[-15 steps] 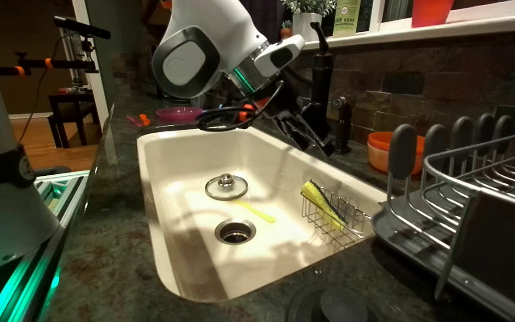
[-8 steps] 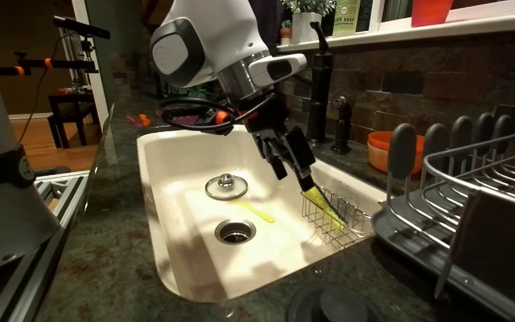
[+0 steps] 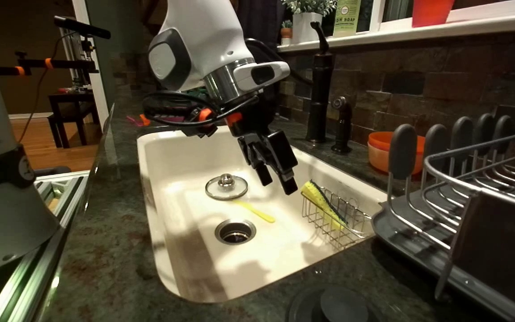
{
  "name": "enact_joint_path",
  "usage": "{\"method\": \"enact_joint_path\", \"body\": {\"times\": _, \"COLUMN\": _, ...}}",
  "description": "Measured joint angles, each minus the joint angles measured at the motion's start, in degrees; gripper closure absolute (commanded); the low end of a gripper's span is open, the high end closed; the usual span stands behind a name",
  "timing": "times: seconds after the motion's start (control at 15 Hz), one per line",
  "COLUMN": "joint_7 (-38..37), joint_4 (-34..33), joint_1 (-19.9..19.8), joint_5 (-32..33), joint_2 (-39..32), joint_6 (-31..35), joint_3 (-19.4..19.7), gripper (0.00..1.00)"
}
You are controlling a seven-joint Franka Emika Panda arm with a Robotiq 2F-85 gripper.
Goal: Put the yellow sponge on the silver holder.
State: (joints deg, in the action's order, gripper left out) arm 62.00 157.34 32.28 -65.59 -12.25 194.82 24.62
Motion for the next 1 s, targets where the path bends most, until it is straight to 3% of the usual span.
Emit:
{"method": "enact_joint_path", "body": {"times": 0.47, "joint_7": 10.1, "joint_4": -0.3, "joint_1": 7.5, "joint_5": -12.2, "joint_2": 2.2, "joint_6": 5.1, "joint_3": 4.9, "gripper": 0.00}}
{"method": "enact_joint_path", "body": {"times": 0.8, "joint_7": 19.5, "joint_4": -1.3, "joint_1": 8.3, "joint_5": -22.3, "joint_2": 10.3, "joint_6": 11.6, "joint_3": 5.5, "gripper": 0.00}}
{"method": "enact_joint_path", "body": {"times": 1.0, "joint_7": 25.7, "joint_4": -3.1, "joint_1": 8.4, "joint_5": -28.7, "joint_2": 16.7, "joint_6": 12.2, "joint_3": 5.1, "gripper": 0.00}}
